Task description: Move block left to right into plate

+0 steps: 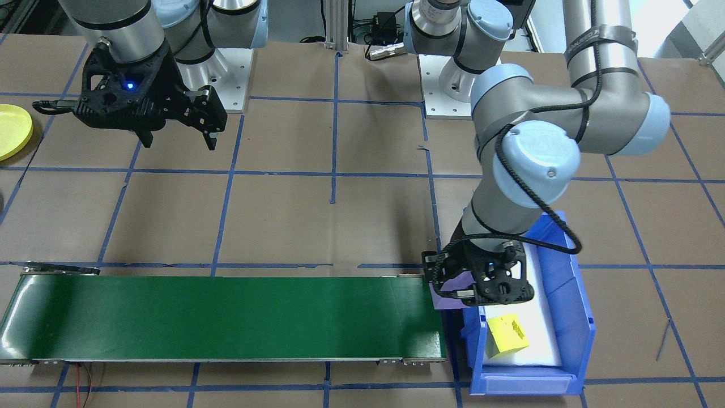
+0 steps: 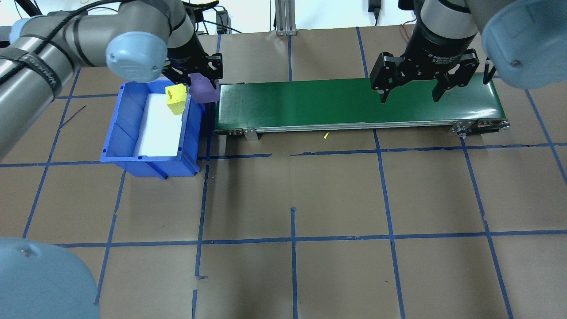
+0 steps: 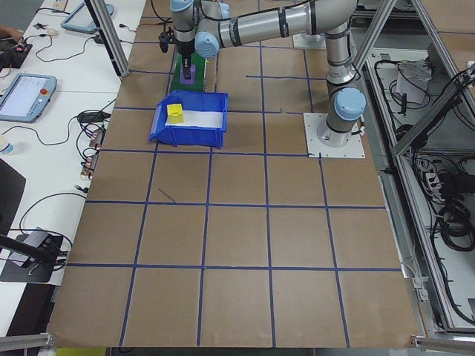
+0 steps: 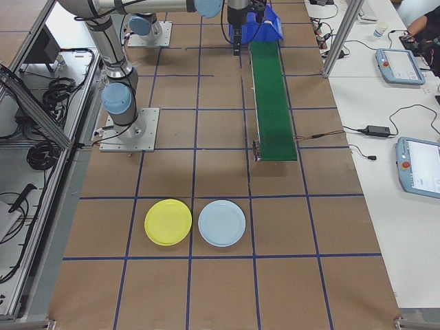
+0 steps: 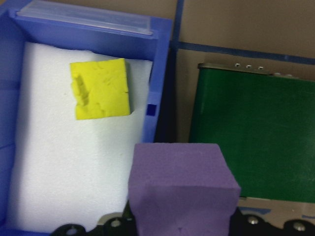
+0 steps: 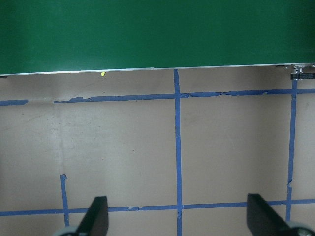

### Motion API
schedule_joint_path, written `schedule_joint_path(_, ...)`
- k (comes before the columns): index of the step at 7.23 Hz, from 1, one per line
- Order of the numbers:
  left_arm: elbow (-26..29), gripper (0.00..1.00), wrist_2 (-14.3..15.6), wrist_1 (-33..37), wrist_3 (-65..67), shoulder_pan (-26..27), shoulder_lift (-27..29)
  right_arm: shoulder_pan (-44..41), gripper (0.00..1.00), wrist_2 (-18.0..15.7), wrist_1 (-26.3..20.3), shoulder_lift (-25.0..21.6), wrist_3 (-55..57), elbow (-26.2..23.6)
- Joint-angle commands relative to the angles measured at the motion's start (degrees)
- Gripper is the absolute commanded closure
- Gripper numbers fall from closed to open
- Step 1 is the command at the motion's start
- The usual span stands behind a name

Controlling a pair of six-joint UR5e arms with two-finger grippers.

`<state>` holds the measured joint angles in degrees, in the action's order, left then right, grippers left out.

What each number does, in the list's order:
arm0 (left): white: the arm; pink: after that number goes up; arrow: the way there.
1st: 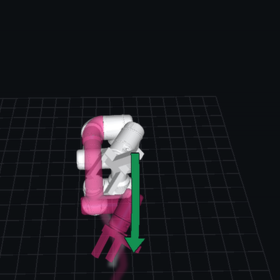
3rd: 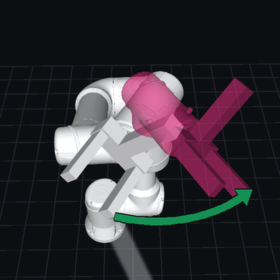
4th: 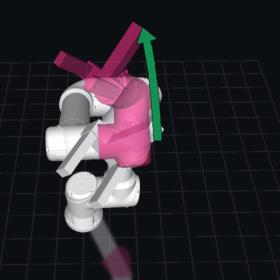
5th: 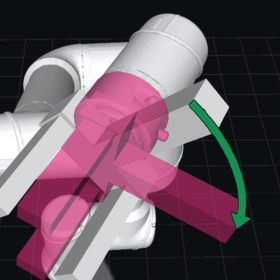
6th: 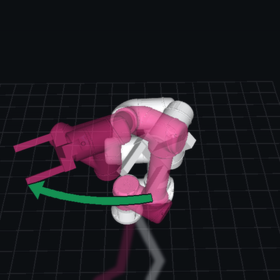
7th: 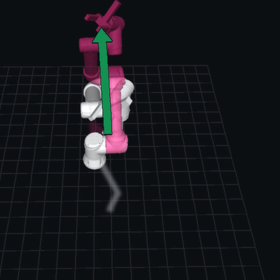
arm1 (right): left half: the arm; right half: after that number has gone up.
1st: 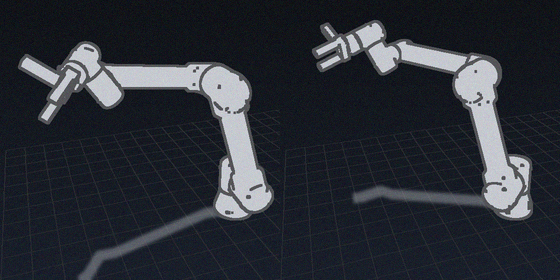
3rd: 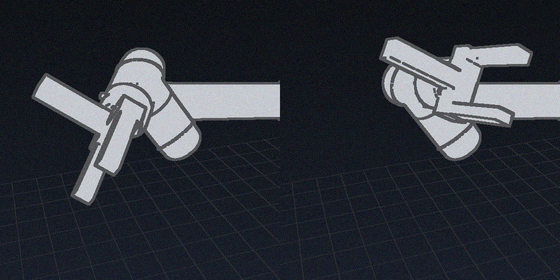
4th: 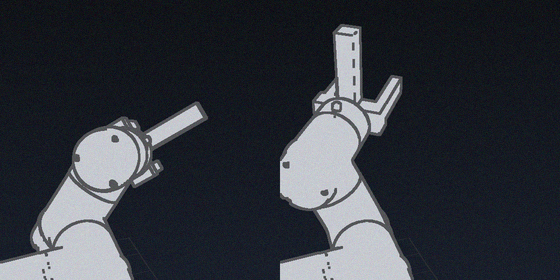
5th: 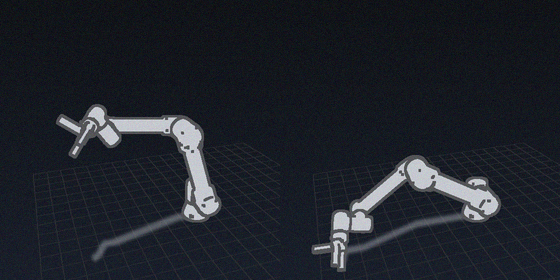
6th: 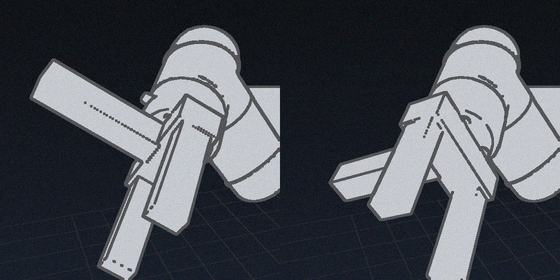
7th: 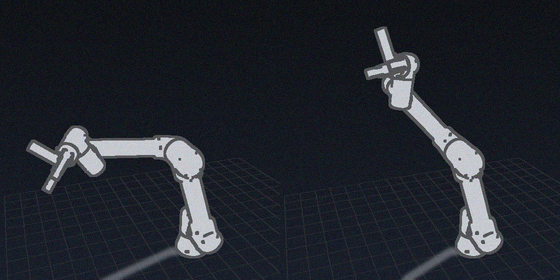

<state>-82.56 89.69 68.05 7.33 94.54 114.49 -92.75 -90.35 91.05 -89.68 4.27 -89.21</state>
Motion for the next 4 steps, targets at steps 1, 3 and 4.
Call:
schedule_joint_path(1,0.29,0.69,0.14,-4.23,-0.64,3.18,3.89,0.29,0.0,-0.61,0.1,0.38,-0.4,0.0)
schedule_joint_path(3,-1.1,0.58,-0.21,-8.42,-0.21,4.07,5.55,0.2,0.0,-1.23,0.36,0.55,0.04,-0.09)
schedule_joint_path(4,-1.55,0.39,-0.3,-9.85,0.14,4.07,6.0,0.11,0.0,-1.49,0.88,2.21,1.17,-0.09)
